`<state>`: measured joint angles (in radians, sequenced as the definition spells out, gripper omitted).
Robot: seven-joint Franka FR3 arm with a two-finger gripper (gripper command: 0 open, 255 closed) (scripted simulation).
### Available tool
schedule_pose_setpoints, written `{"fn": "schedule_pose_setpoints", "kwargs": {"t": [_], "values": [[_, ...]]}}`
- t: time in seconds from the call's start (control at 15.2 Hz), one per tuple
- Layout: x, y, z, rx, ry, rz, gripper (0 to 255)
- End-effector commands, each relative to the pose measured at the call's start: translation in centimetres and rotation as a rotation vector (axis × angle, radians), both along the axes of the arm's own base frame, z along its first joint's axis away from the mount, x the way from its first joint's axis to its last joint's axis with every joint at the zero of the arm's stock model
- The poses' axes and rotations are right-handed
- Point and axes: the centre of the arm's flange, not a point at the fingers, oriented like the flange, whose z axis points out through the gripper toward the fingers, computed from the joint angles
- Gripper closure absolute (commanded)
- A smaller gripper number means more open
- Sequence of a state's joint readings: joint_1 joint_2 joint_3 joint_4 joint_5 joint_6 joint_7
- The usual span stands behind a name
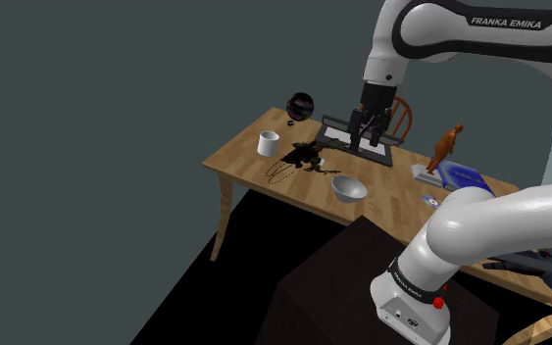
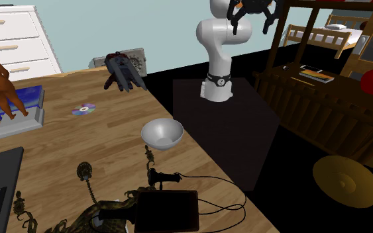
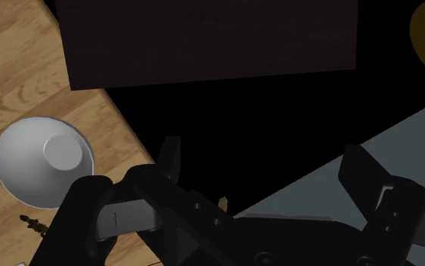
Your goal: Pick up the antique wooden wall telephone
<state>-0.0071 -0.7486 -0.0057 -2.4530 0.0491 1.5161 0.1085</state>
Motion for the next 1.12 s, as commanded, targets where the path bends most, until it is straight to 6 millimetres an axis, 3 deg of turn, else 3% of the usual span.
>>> {"fn": "schedule_pose_setpoints", "kwargs": {"t": [0.0,1.06], "values": [[0.0,0.0,0.0,0.000,0.000,0.000,0],[10.3,-14.4,-10.9,0.169,-0.205,-0.268,0]]}}
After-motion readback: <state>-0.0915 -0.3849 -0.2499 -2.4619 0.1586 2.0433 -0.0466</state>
